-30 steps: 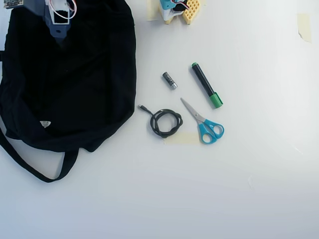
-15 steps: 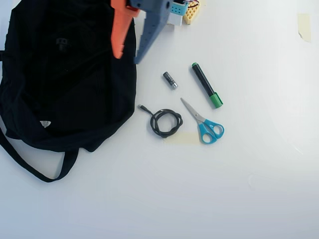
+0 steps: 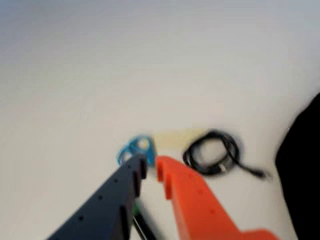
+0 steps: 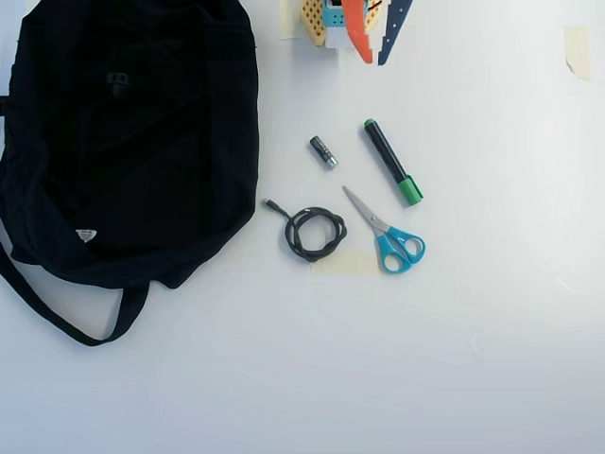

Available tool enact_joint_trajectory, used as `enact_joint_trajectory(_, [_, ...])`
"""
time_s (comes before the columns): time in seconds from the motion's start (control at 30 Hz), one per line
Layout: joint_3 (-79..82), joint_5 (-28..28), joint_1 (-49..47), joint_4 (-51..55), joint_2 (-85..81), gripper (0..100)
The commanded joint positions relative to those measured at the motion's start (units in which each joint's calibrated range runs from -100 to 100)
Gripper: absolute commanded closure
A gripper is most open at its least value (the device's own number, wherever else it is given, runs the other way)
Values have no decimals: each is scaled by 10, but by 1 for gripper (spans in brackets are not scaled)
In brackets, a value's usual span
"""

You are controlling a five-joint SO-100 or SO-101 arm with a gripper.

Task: Put the bike light into the black bag

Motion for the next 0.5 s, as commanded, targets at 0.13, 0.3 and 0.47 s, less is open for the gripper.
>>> enact_joint_trajectory(0.13, [109, 11, -50, 13, -95, 98])
enact_joint_trajectory(0.3, [269, 37, -46, -43, -173, 98])
enact_joint_trajectory(0.47, [435, 41, -45, -69, -258, 98])
